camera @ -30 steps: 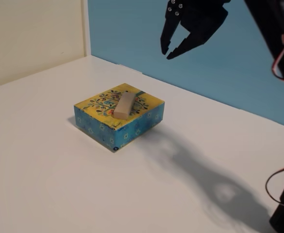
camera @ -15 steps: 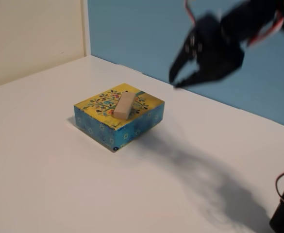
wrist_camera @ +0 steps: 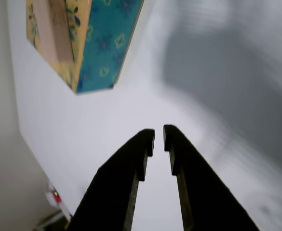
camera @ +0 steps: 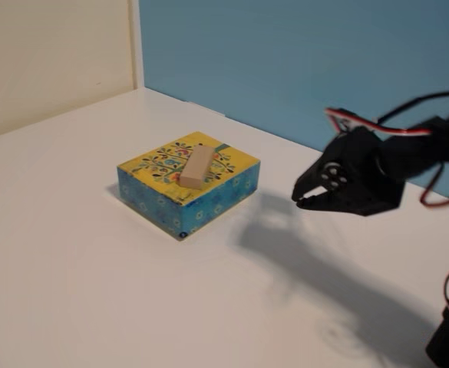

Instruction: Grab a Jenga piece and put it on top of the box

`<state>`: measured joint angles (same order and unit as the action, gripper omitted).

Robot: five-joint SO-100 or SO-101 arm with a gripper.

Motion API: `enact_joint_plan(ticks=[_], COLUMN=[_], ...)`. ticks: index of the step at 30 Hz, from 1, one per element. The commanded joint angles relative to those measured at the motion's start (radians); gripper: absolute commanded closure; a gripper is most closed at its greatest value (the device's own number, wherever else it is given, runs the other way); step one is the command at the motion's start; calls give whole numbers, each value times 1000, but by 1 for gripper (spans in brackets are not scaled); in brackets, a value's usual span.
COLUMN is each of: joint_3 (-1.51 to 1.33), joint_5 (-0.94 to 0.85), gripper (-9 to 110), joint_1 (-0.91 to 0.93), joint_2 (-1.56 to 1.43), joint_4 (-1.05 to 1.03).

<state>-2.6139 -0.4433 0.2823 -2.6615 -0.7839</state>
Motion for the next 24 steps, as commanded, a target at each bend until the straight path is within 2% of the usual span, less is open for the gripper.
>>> enact_joint_plan(ticks=[1, 7, 10, 24], joint_3=[-46, -207, -305, -337], joint_5=[-14, -37, -41, 17], gripper=[101, 101, 101, 101], joint_1=[2, 12, 9, 115], joint_2=[-91, -314, -551, -565], joint_4=[12, -9, -118, -176])
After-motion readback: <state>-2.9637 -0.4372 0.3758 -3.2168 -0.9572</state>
